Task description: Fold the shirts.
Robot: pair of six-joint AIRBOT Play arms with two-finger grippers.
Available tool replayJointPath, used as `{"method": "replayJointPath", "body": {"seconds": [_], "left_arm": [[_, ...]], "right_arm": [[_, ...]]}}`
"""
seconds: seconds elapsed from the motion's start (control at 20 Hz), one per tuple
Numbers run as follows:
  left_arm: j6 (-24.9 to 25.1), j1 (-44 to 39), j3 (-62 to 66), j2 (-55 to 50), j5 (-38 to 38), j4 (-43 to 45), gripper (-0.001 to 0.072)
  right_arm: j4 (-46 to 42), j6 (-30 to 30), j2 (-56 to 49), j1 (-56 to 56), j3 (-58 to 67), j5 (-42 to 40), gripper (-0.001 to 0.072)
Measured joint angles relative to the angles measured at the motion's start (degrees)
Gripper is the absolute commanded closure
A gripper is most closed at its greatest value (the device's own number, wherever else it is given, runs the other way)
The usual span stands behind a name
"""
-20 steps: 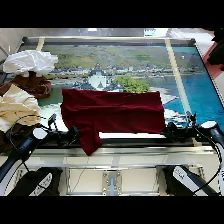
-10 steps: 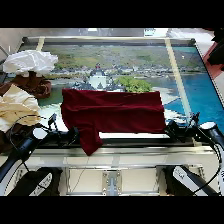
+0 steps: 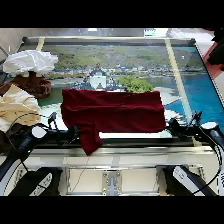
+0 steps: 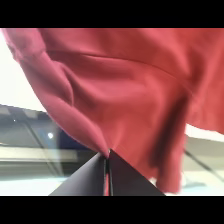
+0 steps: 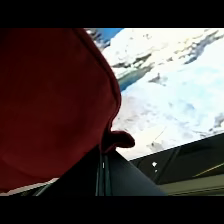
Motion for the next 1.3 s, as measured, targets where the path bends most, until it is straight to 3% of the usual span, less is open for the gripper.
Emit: {"method": "replayJointPath", "body": {"seconds": [0.3, 0.6, 0.85, 1.3], "left_arm": [[-0.15, 0.00, 12.70, 5.35, -8.31, 7.32, 0.0697], [-2.80, 0.00, 26.97, 3.78, -8.24, 21.29, 0.0699], [0.22, 0.00, 36.79, -7.78, -5.05, 25.62, 0.0699], [3.43, 0.00, 44.68, -29.51, 2.78, 27.08, 0.0698]], "right_arm": [[-2.49, -0.74, 9.68, 0.00, 3.56, 3.65, 0.0683], [-4.09, -0.59, 11.54, 0.13, 13.62, 0.83, 0.0684], [-2.45, -1.49, 4.02, 4.55, 20.96, -4.96, 0.0684], [-1.86, -1.03, -19.56, 15.74, 30.80, -17.49, 0.0683]]}}
